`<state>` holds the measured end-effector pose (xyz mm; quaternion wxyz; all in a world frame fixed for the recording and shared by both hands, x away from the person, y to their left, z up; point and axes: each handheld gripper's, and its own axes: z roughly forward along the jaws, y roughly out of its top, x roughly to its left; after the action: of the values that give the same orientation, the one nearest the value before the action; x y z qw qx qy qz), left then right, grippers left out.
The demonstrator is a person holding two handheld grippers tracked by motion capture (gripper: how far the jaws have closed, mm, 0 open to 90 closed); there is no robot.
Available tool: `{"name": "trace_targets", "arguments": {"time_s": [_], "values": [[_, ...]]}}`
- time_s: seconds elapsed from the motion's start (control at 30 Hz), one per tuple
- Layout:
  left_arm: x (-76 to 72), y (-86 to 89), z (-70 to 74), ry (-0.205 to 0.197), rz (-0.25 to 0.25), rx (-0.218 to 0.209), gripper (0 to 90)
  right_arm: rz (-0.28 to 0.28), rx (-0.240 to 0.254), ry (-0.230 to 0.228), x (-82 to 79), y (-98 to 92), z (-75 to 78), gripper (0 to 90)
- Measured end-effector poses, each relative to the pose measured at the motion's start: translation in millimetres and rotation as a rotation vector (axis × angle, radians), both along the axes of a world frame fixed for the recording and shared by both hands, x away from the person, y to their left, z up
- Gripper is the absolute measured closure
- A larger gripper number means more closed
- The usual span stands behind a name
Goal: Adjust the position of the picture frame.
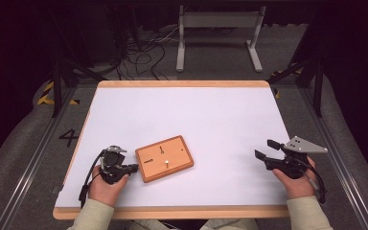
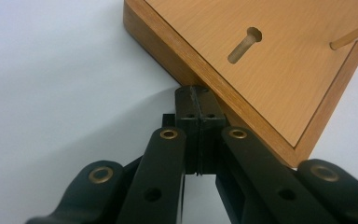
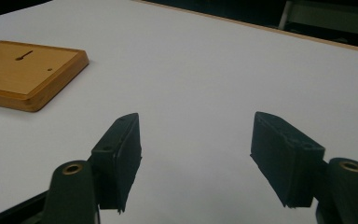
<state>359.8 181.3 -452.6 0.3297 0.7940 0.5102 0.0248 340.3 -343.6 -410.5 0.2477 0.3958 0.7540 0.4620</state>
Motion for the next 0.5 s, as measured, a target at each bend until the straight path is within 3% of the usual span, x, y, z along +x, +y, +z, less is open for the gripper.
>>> {"name": "trace_targets", "arguments": {"time_s": [0.5], "values": [[27.9,-64.6,-0.4,-0.030,-0.083,-0.012,89.9,-0.008,0.005,0.001,-3.9,-5.3,-0.4,34.5]]}}
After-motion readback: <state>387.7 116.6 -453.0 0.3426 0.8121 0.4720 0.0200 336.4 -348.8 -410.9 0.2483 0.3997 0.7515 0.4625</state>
